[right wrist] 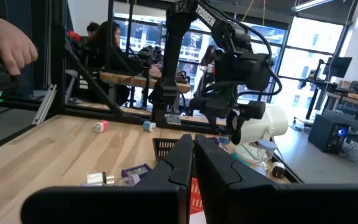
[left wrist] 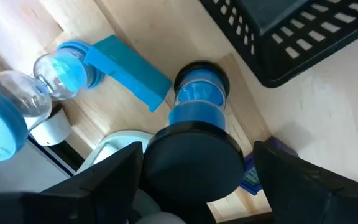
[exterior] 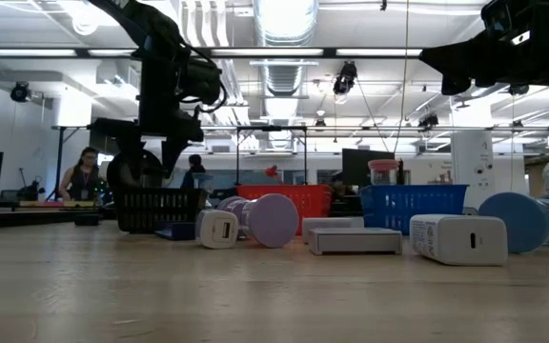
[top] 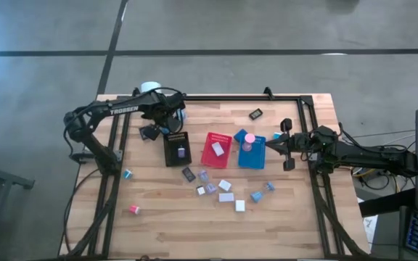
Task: Pick & Place Office items
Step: Put the black hourglass into the blue bin
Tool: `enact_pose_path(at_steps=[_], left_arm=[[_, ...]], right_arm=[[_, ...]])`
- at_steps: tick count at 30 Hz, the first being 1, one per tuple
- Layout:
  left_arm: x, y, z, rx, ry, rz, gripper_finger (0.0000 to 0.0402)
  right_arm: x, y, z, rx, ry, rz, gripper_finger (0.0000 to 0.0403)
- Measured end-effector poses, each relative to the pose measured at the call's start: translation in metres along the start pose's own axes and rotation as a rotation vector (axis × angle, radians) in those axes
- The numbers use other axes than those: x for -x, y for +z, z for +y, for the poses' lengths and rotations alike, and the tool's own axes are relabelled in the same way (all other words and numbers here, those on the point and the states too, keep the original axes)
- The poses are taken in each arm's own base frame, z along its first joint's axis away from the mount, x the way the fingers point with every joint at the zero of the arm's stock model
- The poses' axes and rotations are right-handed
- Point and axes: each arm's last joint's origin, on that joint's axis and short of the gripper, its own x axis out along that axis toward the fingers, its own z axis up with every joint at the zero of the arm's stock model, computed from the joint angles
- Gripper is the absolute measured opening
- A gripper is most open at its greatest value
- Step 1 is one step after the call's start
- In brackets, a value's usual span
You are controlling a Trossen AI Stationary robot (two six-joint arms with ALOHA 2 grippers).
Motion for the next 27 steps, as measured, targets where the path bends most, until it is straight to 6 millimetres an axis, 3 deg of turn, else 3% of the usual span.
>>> enact_pose_path(at_steps=[11, 19, 27], left_arm=[[0.0, 0.0, 0.0, 0.003, 0.003, 0.0, 0.0217], [0.003, 0.001, -0.001, 0.009, 0.009, -0.003, 0.0214], [0.051, 0.004, -0.009, 0.048, 0.109, -0.068, 0.0214]], right_arm=[[0.0, 0.0, 0.0, 0.0, 0.0, 0.0, 0.0013], [0.0, 0.0, 0.0, 0.001, 0.0, -0.001, 0.0013], [0.0, 0.0, 0.0, 0.0, 0.0, -0.001, 0.0013]])
